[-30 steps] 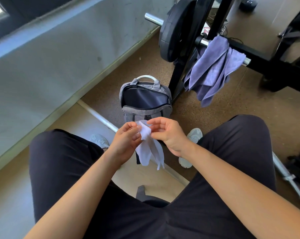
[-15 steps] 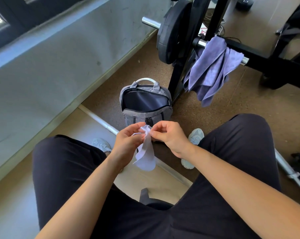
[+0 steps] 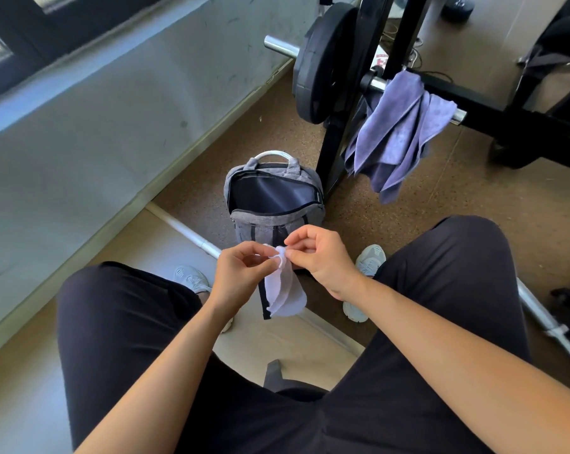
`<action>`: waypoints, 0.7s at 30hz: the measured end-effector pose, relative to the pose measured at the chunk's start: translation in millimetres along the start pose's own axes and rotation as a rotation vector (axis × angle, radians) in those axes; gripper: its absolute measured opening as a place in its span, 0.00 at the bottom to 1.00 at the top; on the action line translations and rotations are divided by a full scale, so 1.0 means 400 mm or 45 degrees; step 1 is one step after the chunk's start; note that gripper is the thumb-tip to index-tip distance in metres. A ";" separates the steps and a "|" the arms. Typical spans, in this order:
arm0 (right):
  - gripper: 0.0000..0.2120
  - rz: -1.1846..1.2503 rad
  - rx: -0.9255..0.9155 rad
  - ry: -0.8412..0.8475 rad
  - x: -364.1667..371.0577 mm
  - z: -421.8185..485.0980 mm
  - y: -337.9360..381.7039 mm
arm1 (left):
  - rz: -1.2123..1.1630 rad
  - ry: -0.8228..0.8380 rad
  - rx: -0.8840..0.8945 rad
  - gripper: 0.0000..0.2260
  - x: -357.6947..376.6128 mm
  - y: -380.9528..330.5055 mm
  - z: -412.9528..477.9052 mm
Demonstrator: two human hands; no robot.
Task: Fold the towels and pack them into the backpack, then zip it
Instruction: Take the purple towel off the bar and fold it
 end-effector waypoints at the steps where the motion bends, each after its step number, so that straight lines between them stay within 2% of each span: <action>1: 0.08 0.015 -0.001 -0.015 -0.003 0.001 0.001 | -0.011 -0.027 -0.003 0.03 -0.005 0.003 0.001; 6: 0.08 0.020 -0.043 -0.076 -0.019 0.005 0.008 | -0.066 -0.054 -0.039 0.03 -0.014 0.016 0.007; 13: 0.08 -0.239 -0.266 -0.043 -0.004 -0.015 0.049 | -0.055 -0.048 -0.106 0.04 -0.015 0.041 0.009; 18: 0.07 -0.278 -0.297 -0.013 0.001 -0.019 0.054 | -0.079 -0.018 -0.103 0.06 -0.006 0.039 0.006; 21: 0.11 -0.257 -0.274 0.043 0.009 -0.021 0.051 | -0.097 -0.018 -0.107 0.08 0.001 0.036 0.000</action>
Point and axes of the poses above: each hand's wrist, its own z-axis towards the middle knuckle, its own x-axis out of the palm, y = z × x, the point moved 8 cm from there along z, towards the middle knuckle, and after that the axes turned 9 degrees about x, right-handed, at the moved point
